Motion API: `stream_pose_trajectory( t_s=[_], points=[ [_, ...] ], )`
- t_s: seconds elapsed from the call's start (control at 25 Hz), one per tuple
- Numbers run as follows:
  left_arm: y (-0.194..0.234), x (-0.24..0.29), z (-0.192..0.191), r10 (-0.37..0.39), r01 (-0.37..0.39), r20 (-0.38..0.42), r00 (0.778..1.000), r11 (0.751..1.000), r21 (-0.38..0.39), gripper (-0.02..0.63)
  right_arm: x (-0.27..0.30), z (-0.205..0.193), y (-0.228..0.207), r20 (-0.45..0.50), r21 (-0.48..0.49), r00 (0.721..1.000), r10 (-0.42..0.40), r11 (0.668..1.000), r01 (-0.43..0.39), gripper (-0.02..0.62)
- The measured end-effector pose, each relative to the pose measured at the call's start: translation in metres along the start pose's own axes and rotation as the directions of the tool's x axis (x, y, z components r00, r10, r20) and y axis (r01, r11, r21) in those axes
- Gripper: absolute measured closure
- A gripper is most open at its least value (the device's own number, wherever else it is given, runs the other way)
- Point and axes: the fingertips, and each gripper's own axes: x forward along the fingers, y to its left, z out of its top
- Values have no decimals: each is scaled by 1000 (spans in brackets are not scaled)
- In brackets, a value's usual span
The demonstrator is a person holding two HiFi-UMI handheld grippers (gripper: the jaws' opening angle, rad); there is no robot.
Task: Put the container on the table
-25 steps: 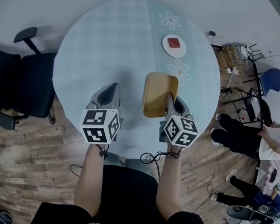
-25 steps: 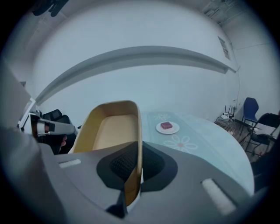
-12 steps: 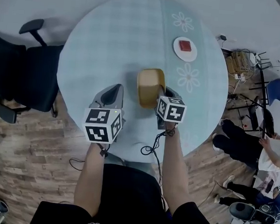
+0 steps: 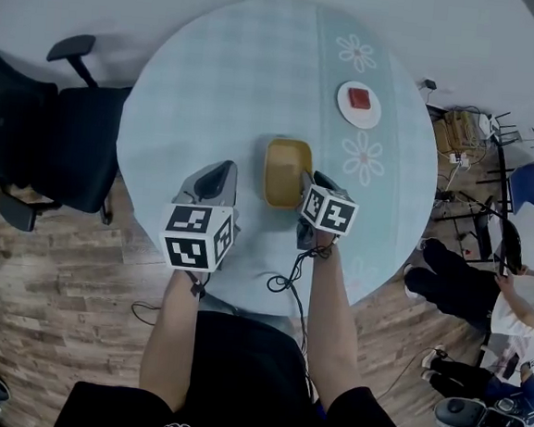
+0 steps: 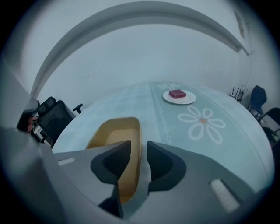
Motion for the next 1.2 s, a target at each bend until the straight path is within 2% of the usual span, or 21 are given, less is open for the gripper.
stream_pose_trajectory(
  t_s=[0.08,0.16,0.2,0.28,0.36,0.44,0.52,0.56,0.64,0.72,0.96,1.2],
  points=[
    [-4,0,7,-11,11,11,1000,1000,14,604,-18,18,-3,90,35,996,-21,999,18,471],
    [-12,1,15,-28,27,27,999,999,32,604,-48,45,-4,229,98,973,-25,995,2,510],
    [-17,1,20,-38,37,36,999,998,43,604,-65,60,-2,307,138,952,-12,990,-32,574],
    [-31,0,30,-61,57,56,997,996,69,604,-100,85,5,448,202,894,32,970,-136,584],
    [-47,-3,39,-82,75,75,994,992,102,604,-138,103,11,560,220,827,56,952,-213,584],
    [-59,-9,49,-99,84,108,989,987,135,604,-175,117,19,650,185,757,67,952,-243,584],
    [-66,-17,63,-94,68,167,981,985,156,604,-203,126,30,701,113,710,70,972,-207,584],
    [-68,-21,69,-83,50,199,976,985,164,604,-212,127,33,709,80,703,61,983,-165,584],
    [-75,-27,77,-72,29,236,969,983,180,604,-222,124,32,704,48,710,27,995,-85,584],
    [-84,-32,79,-86,39,241,967,980,196,604,-230,122,27,695,43,719,11,997,-57,586],
    [-85,-42,77,-102,53,231,967,976,209,604,-236,125,40,690,-19,724,30,1000,-23,586],
    [-76,-49,76,-70,20,245,967,980,198,604,-236,125,53,693,-22,717,76,996,-84,586]
  ],
)
